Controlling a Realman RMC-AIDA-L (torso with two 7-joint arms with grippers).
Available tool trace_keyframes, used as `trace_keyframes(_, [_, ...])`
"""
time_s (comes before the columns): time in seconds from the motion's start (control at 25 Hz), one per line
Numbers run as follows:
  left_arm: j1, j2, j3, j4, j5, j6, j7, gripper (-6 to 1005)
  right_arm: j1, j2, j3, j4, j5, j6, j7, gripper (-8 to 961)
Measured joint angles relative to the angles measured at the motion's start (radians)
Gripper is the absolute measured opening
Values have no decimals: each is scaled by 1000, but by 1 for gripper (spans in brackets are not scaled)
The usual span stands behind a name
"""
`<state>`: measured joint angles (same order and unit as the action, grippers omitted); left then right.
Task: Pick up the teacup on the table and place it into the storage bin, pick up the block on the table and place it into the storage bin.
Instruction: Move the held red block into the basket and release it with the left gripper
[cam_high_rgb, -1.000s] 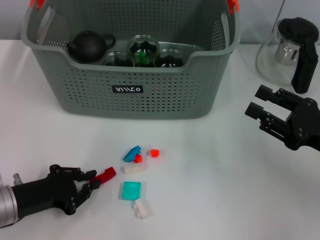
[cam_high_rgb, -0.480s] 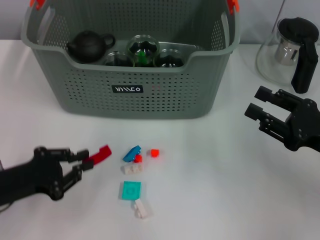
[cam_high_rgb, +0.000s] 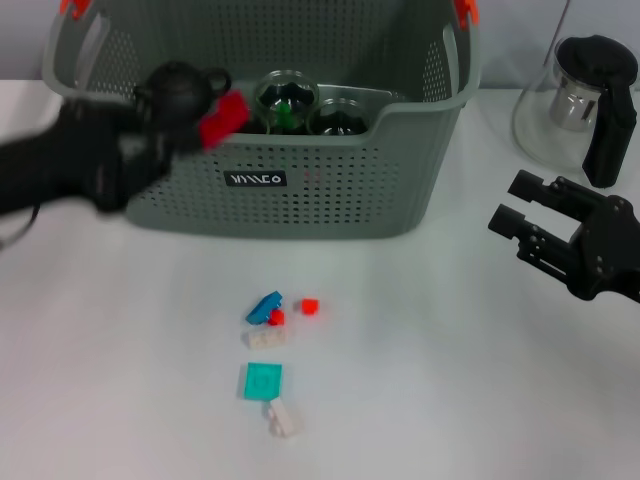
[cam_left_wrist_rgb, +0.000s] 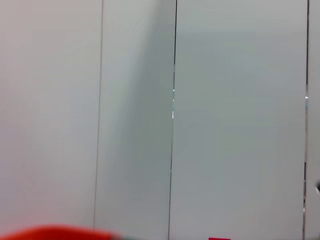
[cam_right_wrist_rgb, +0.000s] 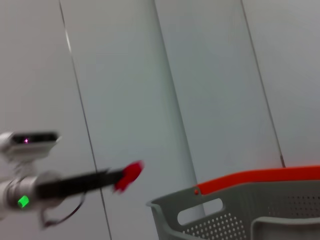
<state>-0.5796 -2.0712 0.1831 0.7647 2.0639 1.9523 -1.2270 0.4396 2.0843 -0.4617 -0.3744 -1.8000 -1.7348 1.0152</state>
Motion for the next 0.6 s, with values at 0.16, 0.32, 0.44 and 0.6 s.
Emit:
trace_keyframes(0.16, [-137,16,28,19,1,-109,-139,184,4,1,-1,0,-1,1,4,577])
trace_keyframes(0.32, [-207,13,175,32,3,-357,-231,185,5,2,2,0,-1,3,4,577])
trace_keyframes(0.44, [-222,4,356,26,4,-589,-260,186,5,2,3,0,-1,6,4,577])
trace_keyframes(0.6, [-210,-36,552,11,7,-871,-258,187,7,2,3,0,1,6,5,577])
